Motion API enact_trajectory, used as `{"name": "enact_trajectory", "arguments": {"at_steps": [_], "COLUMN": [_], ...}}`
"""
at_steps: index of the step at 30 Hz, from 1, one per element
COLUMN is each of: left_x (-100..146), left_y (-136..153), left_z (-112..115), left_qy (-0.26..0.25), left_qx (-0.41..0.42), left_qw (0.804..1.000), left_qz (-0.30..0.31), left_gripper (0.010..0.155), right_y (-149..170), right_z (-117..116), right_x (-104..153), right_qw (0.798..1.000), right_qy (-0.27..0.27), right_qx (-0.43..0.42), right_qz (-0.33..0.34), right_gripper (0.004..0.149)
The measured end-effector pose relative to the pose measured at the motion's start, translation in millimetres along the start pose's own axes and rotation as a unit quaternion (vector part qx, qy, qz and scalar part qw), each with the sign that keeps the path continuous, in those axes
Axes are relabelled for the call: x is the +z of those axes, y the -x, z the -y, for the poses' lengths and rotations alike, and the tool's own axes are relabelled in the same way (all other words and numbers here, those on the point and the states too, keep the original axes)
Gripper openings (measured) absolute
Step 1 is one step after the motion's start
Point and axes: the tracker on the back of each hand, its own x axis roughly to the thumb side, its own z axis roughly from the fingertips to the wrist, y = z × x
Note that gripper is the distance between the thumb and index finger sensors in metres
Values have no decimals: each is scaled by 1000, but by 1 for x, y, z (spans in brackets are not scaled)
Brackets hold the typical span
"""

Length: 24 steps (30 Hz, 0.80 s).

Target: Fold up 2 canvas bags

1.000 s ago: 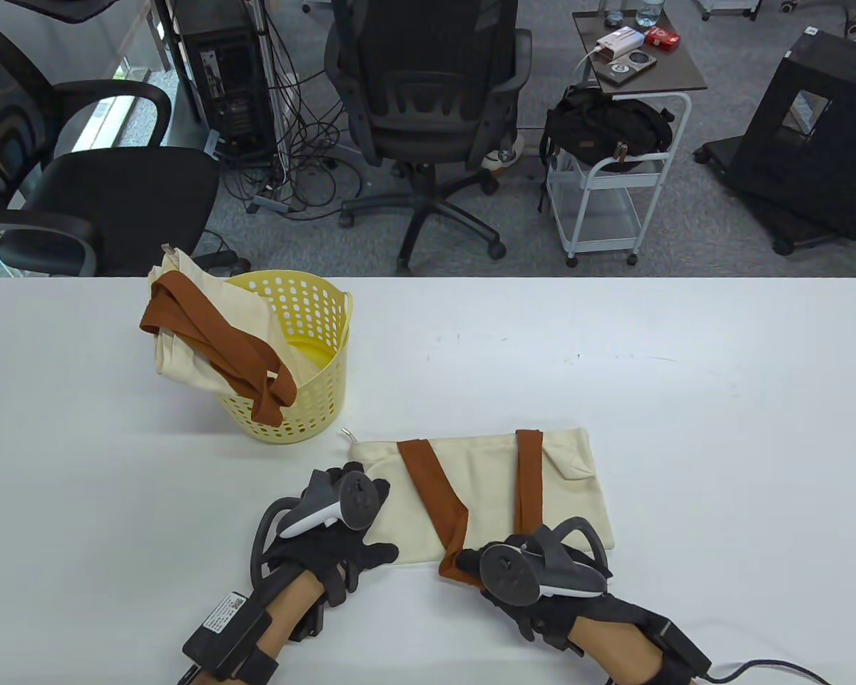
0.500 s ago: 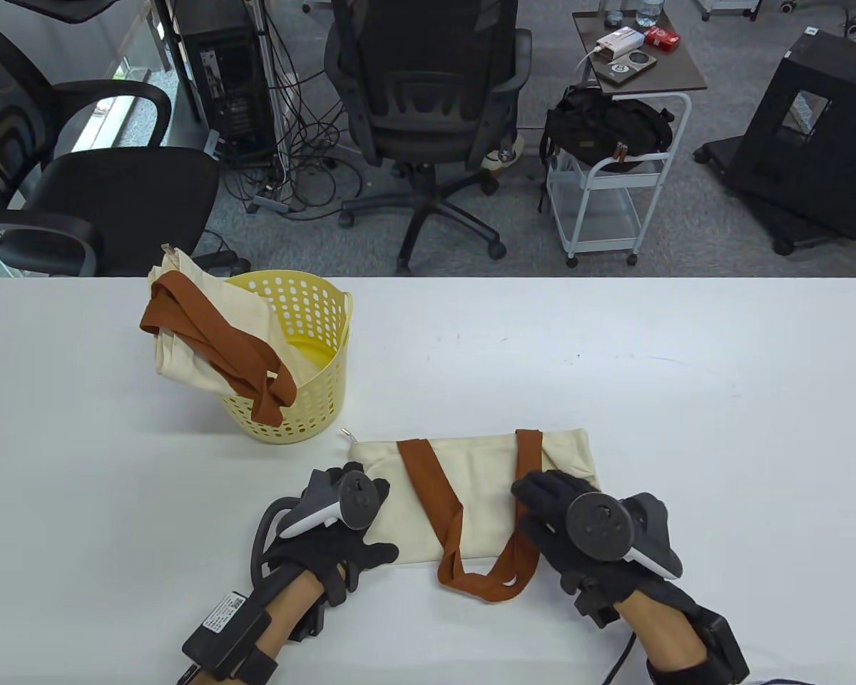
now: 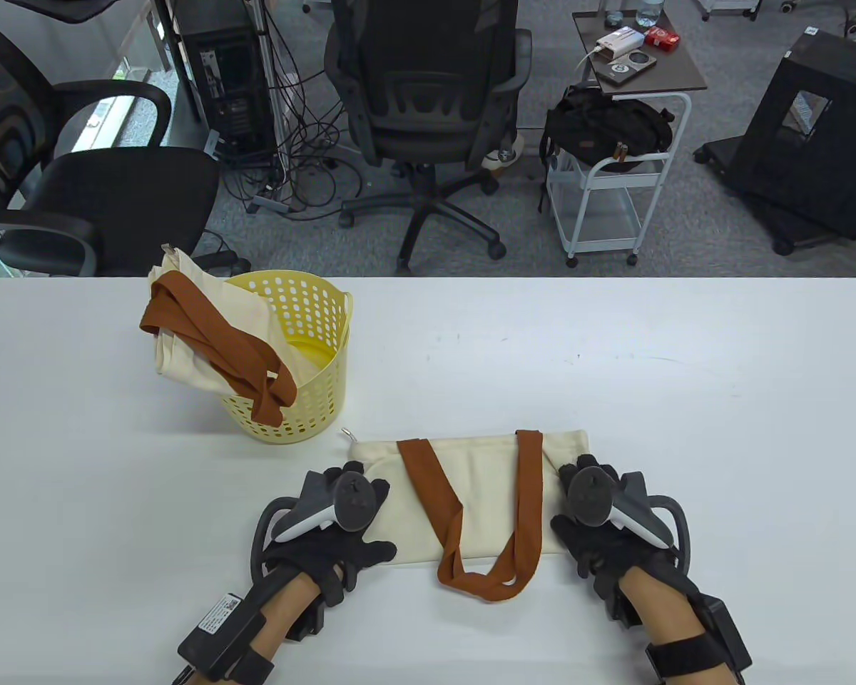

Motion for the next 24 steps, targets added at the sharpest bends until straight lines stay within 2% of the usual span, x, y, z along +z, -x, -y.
{"name": "enact_trajectory", "arguments": {"at_steps": [3, 4, 5, 7, 8, 9, 12, 15, 17, 21, 24], "left_x": [8, 8, 8, 2, -2, -3, -4, -2, 2, 11, 13], "left_y": [6, 8, 10, 14, 15, 16, 18, 21, 24, 24, 26], "left_z": [-5, -5, -4, 2, 6, 7, 5, 1, -2, -14, -17], "left_qy": [-62, -67, -62, 11, 38, 40, 5, -18, -44, -102, -118], "left_qx": [8, 10, 15, 25, 38, 57, 129, 178, 230, 282, 383], "left_qw": [997, 996, 994, 990, 989, 990, 987, 980, 968, 951, 915], "left_qz": [-34, -56, -87, -136, -140, -125, -92, -84, -86, -77, -54], "left_gripper": [83, 85, 89, 98, 96, 96, 94, 89, 82, 68, 63], "right_y": [0, 0, 0, -1, -2, -2, -4, -5, -5, -7, -10], "right_z": [-1, -1, -1, -2, -2, -2, -3, -3, -3, -3, -4], "right_x": [0, 0, 0, 0, 1, 1, 1, 1, 1, 2, 4], "right_qw": [1000, 1000, 1000, 1000, 1000, 1000, 1000, 1000, 1000, 1000, 1000], "right_qy": [-1, -2, -3, -4, -4, -3, 2, 5, 7, 15, 19], "right_qx": [0, -2, -5, -7, -6, -6, 0, 1, -4, -2, 2], "right_qz": [-1, -2, -3, -5, -6, -7, -7, -7, -8, -12, -7], "right_gripper": [72, 71, 72, 71, 71, 71, 71, 71, 70, 71, 72]}}
